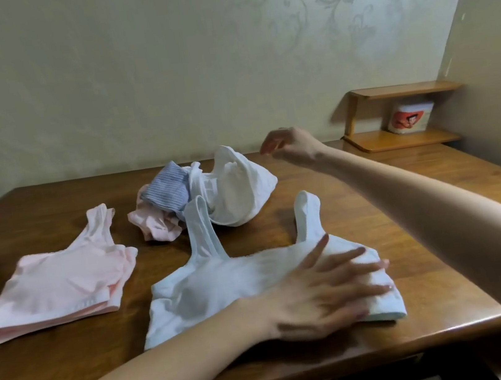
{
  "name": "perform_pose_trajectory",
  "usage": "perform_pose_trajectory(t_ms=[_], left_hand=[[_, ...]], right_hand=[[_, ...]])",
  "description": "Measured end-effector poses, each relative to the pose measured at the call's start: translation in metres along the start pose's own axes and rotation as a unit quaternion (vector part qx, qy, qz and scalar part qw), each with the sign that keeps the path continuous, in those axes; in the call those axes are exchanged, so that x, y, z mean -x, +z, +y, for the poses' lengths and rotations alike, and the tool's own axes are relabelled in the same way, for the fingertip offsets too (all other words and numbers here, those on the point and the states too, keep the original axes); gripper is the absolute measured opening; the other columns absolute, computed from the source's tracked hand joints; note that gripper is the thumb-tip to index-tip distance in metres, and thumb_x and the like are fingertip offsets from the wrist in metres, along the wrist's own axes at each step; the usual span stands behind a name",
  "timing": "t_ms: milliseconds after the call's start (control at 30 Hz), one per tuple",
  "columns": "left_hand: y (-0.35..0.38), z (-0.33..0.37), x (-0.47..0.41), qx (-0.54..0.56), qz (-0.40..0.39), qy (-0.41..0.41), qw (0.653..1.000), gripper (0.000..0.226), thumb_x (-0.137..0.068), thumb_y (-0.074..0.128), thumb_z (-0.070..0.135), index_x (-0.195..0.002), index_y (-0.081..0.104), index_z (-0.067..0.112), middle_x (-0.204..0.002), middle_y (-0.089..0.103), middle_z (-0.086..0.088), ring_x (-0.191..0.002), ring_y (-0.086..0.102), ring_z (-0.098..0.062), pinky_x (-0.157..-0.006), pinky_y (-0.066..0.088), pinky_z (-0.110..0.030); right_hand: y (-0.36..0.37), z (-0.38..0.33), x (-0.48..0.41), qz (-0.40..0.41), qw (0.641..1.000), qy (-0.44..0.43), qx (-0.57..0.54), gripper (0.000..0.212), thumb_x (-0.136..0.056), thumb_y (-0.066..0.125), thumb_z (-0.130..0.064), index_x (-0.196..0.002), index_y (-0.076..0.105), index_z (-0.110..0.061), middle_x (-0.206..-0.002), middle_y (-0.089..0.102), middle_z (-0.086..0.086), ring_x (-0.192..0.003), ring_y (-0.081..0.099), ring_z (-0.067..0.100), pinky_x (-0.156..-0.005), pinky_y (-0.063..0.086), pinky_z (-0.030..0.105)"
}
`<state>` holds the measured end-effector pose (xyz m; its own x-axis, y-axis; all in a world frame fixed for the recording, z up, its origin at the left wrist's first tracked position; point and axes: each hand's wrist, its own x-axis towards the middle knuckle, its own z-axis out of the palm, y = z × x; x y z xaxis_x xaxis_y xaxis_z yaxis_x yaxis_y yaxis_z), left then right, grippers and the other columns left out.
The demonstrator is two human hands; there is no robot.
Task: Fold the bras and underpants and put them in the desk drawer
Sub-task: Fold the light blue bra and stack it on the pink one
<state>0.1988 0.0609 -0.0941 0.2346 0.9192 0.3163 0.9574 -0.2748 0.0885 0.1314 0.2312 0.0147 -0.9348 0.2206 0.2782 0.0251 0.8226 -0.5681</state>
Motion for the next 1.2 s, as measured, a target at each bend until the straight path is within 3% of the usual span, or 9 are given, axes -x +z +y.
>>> perform_pose_trajectory(t_ms=[67,167,300,400,667,800,867,967,1200], left_hand=[[-0.024,-0.015,0.006,0.066,0.145,-0.087,0.983,0.044,-0.094,0.041,0.033,-0.133,0.05,0.016,-0.143,0.046,-0.001,-0.136,0.033,-0.013,-0.117,0.011,-0.03],[-0.07,-0.06,0.031,0.086,0.349,-0.347,0.866,0.029,-0.088,0.052,0.029,-0.107,0.06,0.009,-0.113,0.062,-0.005,-0.107,0.056,-0.019,-0.097,0.043,-0.034],[-0.104,-0.107,0.083,-0.056,0.038,-0.645,0.762,0.039,-0.085,0.054,0.05,-0.074,0.051,0.013,-0.099,0.065,-0.017,-0.088,0.057,-0.027,-0.083,0.045,-0.034],[-0.106,-0.096,0.098,0.003,-0.164,-0.634,0.756,0.051,-0.088,0.045,0.059,-0.069,0.054,0.012,-0.079,0.068,-0.011,-0.065,0.056,-0.015,-0.066,0.045,-0.026],[-0.114,-0.06,0.132,0.15,-0.191,-0.558,0.793,0.018,-0.082,0.067,0.037,-0.088,0.053,0.027,-0.091,0.058,0.009,-0.081,0.055,-0.006,-0.065,0.049,-0.018],[-0.113,-0.06,0.14,0.222,-0.085,-0.566,0.79,0.005,-0.087,0.063,0.025,-0.085,0.06,0.021,-0.085,0.061,0.002,-0.074,0.054,-0.008,-0.062,0.043,-0.018],[-0.115,-0.057,0.144,0.354,0.06,-0.591,0.722,0.006,-0.09,0.058,0.019,-0.09,0.062,0.014,-0.085,0.063,-0.003,-0.072,0.055,-0.011,-0.055,0.047,-0.019],[-0.107,-0.05,0.144,0.477,0.229,-0.587,0.612,0.01,-0.092,0.054,0.014,-0.095,0.062,0.009,-0.091,0.066,-0.007,-0.082,0.061,-0.015,-0.062,0.054,-0.023],[-0.092,-0.046,0.148,0.398,0.226,-0.654,0.603,0.037,-0.086,0.065,0.025,-0.116,0.045,0.014,-0.102,0.056,-0.006,-0.093,0.055,-0.019,-0.077,0.048,-0.032]], right_hand=[[0.002,0.006,0.007,0.02,0.999,-0.003,0.033,0.025,-0.08,0.054,-0.006,-0.095,0.072,-0.014,-0.098,0.063,0.003,-0.087,0.057,0.015,-0.075,0.039,0.02],[0.0,0.018,0.028,0.025,0.993,-0.017,0.11,0.027,-0.08,0.053,-0.002,-0.093,0.072,-0.016,-0.1,0.065,0.005,-0.09,0.062,0.02,-0.074,0.044,0.025],[-0.002,0.02,0.062,-0.092,0.983,0.058,0.149,0.013,-0.088,0.059,-0.018,-0.096,0.069,-0.016,-0.089,0.07,0.003,-0.077,0.066,0.019,-0.07,0.053,0.03],[0.004,0.024,0.083,-0.219,0.94,0.164,0.205,0.034,-0.086,0.061,-0.046,-0.087,0.063,-0.012,-0.072,0.067,0.003,-0.059,0.063,0.014,-0.056,0.052,0.024],[-0.009,0.043,0.117,-0.263,0.929,0.229,0.123,0.042,-0.081,0.063,-0.051,-0.104,0.062,-0.015,-0.093,0.067,0.001,-0.079,0.063,0.013,-0.064,0.051,0.022],[-0.023,0.047,0.135,-0.275,0.934,0.227,0.013,0.057,-0.059,0.077,-0.057,-0.097,0.067,-0.016,-0.095,0.069,0.0,-0.086,0.062,0.014,-0.07,0.046,0.022],[-0.028,0.052,0.141,-0.251,0.941,0.224,-0.041,0.064,-0.046,0.082,-0.058,-0.09,0.069,-0.013,-0.089,0.068,0.001,-0.084,0.06,0.015,-0.072,0.046,0.025],[-0.027,0.048,0.146,-0.199,0.949,0.222,-0.1,0.03,-0.076,0.075,-0.03,-0.095,0.067,-0.008,-0.098,0.068,0.009,-0.089,0.062,0.019,-0.074,0.048,0.026],[-0.018,0.025,0.137,-0.139,0.966,0.211,0.056,0.028,-0.086,0.064,-0.037,-0.1,0.06,-0.013,-0.092,0.069,0.005,-0.085,0.066,0.018,-0.076,0.055,0.029]])
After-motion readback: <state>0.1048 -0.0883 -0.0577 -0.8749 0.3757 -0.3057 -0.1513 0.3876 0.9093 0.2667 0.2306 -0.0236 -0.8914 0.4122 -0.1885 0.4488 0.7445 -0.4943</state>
